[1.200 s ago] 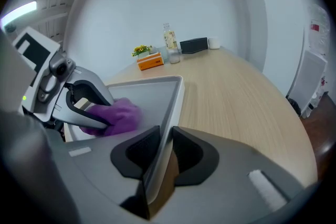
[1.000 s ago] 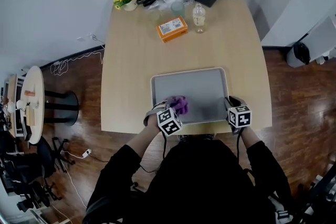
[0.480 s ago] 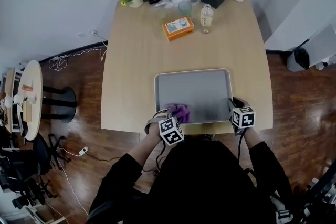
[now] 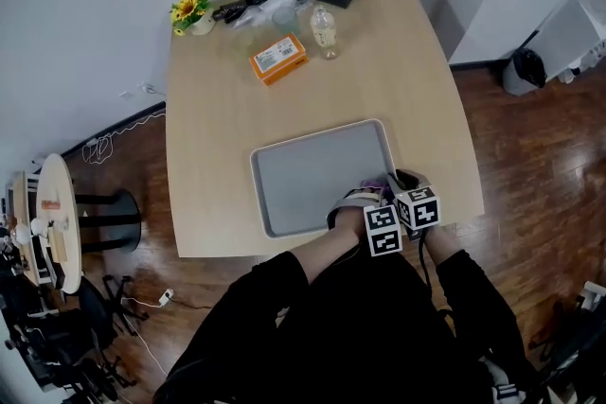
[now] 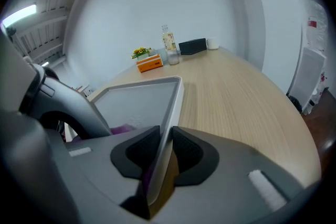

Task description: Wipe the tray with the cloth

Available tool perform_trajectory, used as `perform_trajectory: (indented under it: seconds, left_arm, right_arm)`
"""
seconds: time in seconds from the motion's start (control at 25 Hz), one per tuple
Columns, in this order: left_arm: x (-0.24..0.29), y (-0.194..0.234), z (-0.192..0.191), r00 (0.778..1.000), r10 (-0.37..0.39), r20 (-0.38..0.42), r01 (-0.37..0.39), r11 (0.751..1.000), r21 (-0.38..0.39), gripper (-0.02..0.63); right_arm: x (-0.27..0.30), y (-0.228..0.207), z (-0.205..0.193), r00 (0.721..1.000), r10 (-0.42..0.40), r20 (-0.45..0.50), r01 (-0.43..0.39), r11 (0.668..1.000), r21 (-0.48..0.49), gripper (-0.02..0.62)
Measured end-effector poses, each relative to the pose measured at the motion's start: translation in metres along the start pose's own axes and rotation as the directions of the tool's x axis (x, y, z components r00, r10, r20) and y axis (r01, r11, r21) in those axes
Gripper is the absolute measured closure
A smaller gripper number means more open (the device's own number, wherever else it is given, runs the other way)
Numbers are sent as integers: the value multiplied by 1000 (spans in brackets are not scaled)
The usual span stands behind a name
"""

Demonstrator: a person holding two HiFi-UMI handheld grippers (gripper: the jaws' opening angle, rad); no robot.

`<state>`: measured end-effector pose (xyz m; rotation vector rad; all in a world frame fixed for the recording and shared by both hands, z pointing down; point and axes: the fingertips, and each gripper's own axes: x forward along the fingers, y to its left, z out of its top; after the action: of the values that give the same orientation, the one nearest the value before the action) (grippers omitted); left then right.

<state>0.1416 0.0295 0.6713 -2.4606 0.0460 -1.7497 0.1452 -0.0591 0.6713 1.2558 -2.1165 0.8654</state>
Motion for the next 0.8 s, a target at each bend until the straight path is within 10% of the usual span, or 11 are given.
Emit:
perform_trajectory:
  seconds: [0.52,0.8]
  left_arm:
    - [-12,30,-42,997,65,29,-61,990,-125,522]
    - [1,124,-37,983,182,-25,-183,982,-43,520]
  right_arm:
    - [-5,-3,-6,1000,27,-4,-27,1000,-13,509]
    - [-2,1,-4,999,28,-22,-28,999,-16,509]
